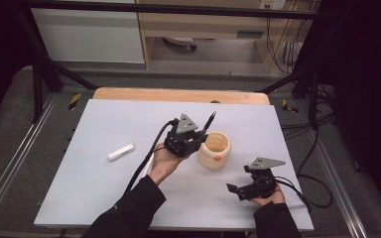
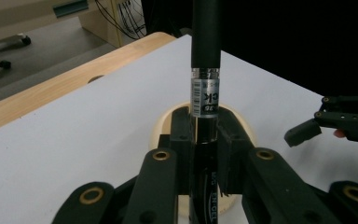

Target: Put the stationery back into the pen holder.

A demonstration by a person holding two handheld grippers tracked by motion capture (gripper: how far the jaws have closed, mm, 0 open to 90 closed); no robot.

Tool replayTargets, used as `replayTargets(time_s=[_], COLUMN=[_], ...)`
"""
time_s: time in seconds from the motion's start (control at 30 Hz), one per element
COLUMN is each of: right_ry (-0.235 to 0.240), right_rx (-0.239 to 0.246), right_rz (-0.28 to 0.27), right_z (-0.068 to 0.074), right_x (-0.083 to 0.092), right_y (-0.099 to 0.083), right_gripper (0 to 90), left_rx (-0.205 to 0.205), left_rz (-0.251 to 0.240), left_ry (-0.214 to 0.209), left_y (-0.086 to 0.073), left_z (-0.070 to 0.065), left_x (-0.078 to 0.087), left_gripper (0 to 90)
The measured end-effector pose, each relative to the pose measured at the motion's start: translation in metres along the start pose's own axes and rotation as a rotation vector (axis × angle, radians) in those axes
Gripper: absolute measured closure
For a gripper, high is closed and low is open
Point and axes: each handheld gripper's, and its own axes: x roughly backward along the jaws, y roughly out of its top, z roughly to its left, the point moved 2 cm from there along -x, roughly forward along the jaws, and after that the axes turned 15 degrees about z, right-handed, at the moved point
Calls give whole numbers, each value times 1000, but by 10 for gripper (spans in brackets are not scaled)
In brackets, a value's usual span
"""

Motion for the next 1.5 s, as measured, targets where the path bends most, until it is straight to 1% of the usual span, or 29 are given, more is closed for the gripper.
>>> replayTargets(time_s=[0.27,0.33,0.43,0.53,0.83,0.9,1.0,1.17,1.47,1.5], right_ry=[0,1,2,4,8,8,9,9,14,13], right_rx=[4,4,5,3,0,1,-2,1,-1,0], right_rz=[-1,0,-3,-3,-6,-5,-9,-12,-7,-8], right_z=[0,0,0,0,0,0,0,0,0,0], right_x=[0,0,0,0,0,0,1,1,1,1], right_y=[0,0,0,0,0,0,0,-1,-1,-1], right_gripper=[4,4,4,4,4,4,4,4,4,4], left_rx=[11,11,12,22,19,12,17,27,37,41], left_rz=[-2,-2,-10,-10,-16,-17,-11,14,40,37], left_ry=[2,7,4,-7,-17,-13,-14,-13,-31,-36], left_y=[12,15,19,22,29,30,29,26,15,13], left_z=[-4,-4,-5,-5,-6,-6,-4,0,3,3], left_x=[-14,-18,-23,-29,-46,-51,-58,-68,-83,-84], left_gripper=[789,789,789,789,789,789,789,789,789,789])
